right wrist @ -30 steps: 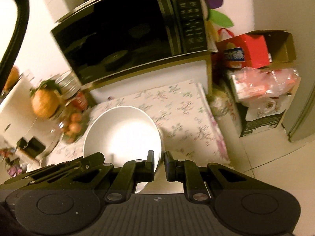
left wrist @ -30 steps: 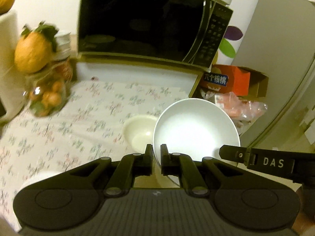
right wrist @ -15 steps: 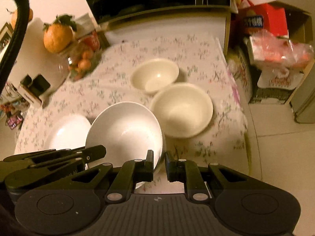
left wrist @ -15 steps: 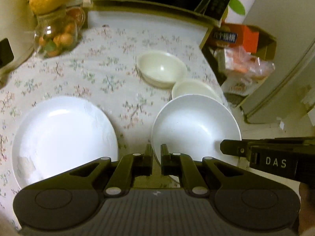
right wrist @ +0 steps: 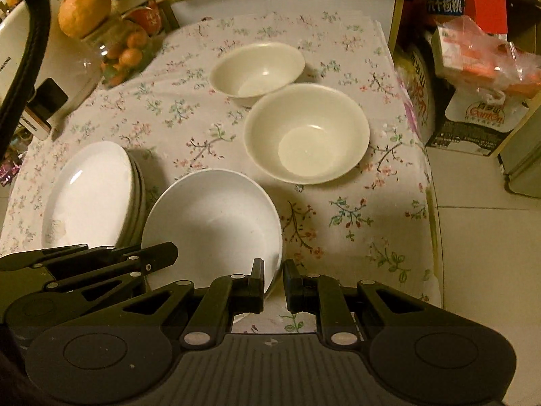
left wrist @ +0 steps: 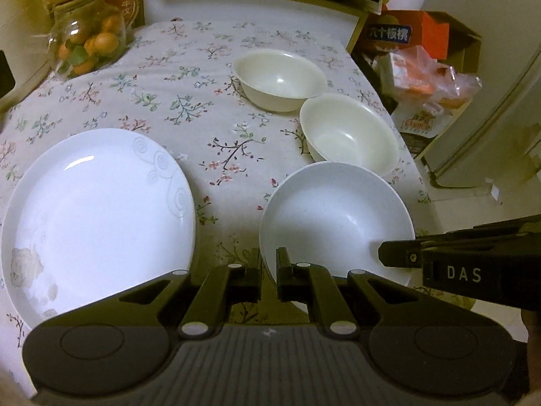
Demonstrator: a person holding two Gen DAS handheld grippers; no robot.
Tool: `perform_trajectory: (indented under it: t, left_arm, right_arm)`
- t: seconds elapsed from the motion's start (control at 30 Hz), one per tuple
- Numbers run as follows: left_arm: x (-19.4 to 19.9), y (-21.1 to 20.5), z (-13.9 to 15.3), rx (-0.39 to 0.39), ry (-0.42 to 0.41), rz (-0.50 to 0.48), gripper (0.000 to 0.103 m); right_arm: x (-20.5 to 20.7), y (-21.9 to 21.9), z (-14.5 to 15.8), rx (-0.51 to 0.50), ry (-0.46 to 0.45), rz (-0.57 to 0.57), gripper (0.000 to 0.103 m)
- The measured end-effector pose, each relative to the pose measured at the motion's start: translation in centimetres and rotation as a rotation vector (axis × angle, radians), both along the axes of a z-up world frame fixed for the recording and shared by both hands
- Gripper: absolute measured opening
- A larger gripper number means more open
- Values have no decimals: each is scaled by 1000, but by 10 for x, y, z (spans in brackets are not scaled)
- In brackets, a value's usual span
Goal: Organize plates and bowls
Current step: 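Lift the white bowl with both tools and carry it beside the plate stack, then lower the white bowl onto the tablecloth and open both tools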
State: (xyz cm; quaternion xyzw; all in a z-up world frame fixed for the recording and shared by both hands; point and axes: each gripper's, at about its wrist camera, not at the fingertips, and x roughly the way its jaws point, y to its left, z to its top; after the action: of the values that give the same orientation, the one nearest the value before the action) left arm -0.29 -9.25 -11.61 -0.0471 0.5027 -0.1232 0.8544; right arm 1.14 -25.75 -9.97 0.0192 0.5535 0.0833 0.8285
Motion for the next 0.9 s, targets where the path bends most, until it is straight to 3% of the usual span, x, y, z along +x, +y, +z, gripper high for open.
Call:
perform_trajectory:
  t: [0.9]
  left_arm:
    - [6, -4, -8, 34, 9, -17, 8]
  right_arm:
    - [8, -1, -20, 11, 73, -11, 15]
